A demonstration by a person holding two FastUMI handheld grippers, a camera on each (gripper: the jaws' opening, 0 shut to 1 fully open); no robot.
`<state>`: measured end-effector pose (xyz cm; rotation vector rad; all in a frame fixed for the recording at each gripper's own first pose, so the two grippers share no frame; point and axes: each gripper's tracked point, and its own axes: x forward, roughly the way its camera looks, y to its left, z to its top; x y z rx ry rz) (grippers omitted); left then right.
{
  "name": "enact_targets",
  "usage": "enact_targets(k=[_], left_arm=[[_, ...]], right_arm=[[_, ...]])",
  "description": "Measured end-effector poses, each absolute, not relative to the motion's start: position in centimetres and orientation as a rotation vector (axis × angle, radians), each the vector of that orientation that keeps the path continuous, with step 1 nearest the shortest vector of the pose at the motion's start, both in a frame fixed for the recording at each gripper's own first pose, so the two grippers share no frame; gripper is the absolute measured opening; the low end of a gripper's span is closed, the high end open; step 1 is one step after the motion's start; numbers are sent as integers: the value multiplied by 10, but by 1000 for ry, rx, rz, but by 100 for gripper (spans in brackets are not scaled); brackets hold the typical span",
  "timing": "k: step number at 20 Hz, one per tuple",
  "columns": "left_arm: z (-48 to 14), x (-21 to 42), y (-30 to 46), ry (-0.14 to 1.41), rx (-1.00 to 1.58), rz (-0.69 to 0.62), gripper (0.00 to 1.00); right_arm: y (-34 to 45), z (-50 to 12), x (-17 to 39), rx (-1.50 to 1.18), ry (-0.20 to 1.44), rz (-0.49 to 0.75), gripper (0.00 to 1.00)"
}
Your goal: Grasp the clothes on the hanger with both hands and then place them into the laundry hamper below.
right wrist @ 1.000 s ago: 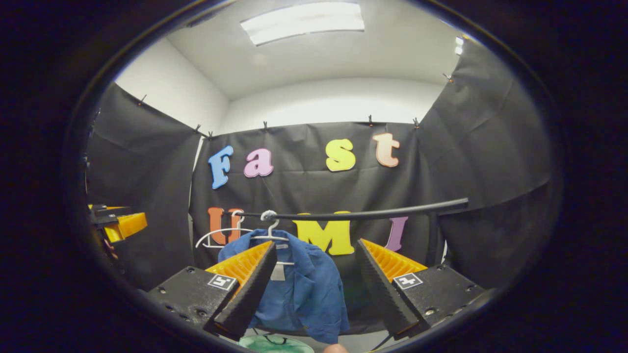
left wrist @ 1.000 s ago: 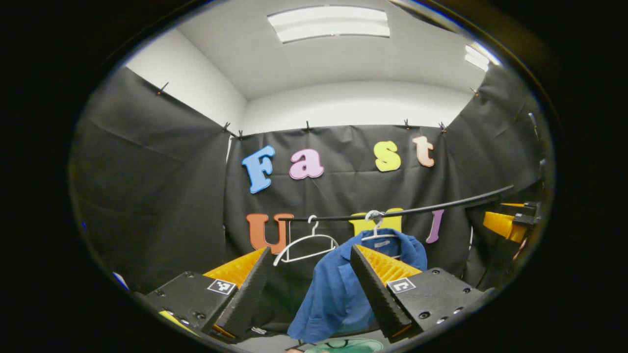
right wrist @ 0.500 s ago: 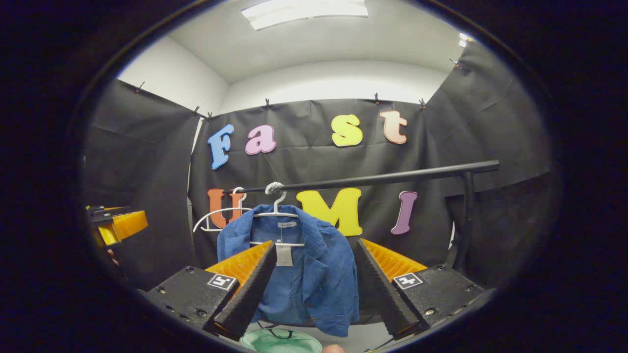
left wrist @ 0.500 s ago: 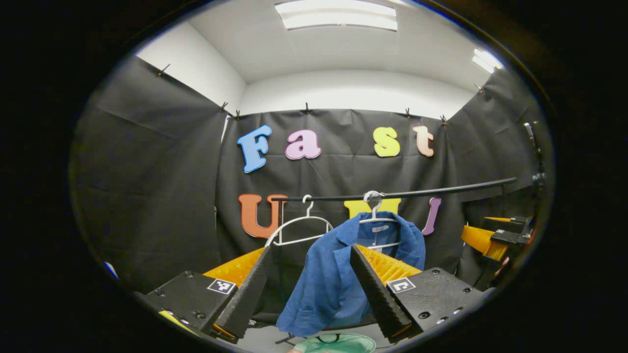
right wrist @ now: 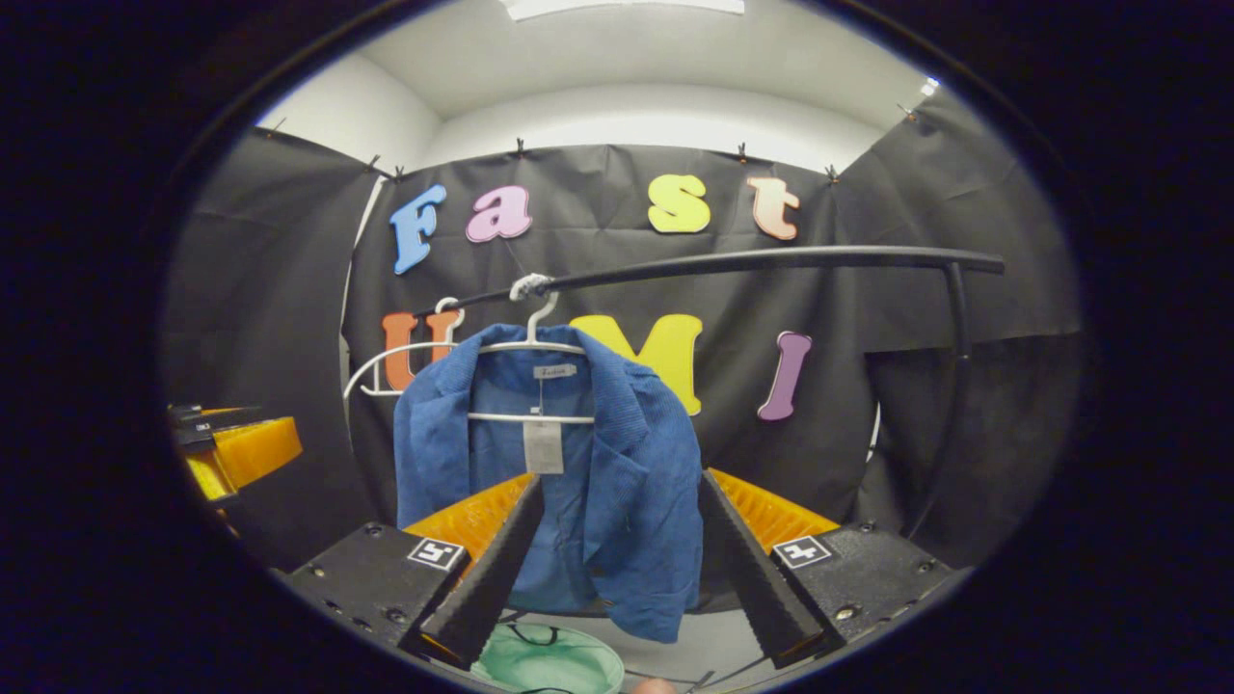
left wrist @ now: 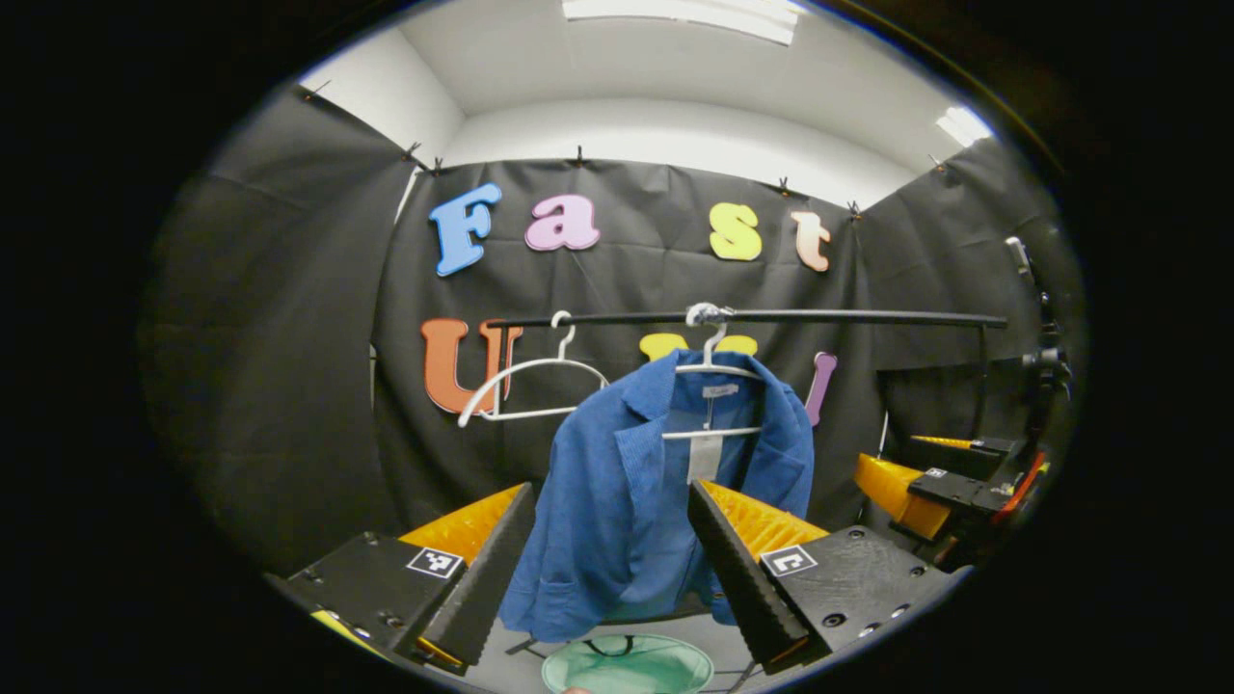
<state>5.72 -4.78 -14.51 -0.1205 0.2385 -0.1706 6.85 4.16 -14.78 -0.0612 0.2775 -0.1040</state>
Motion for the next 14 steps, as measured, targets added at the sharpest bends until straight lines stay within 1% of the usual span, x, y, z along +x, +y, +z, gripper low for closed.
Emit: enact_targets(k=[1, 2, 6, 11, 12, 13, 14], left_arm=[[-154, 62, -52, 254, -119, -173, 100], [-161, 68, -54, 260, -120, -170, 96], [-192, 95, -67, 299, -134, -139, 100], [-225, 133, -86, 325, -114, -118, 100], [-232, 138, -88, 337, -115, -117, 96], [-239, 144, -92, 352, -117, -118, 96], [-246, 151, -95, 366, -118, -118, 100]], right_arm=[[39, -157, 74, -62, 292, -113, 100], [38, -167, 81, -57, 307, -117, 100], [39, -209, 115, -19, 371, -91, 100], [43, -247, 164, 29, 423, -62, 100], [42, -254, 174, 36, 434, -65, 100], [41, -261, 182, 41, 443, -67, 100], [40, -267, 191, 47, 452, -69, 100]])
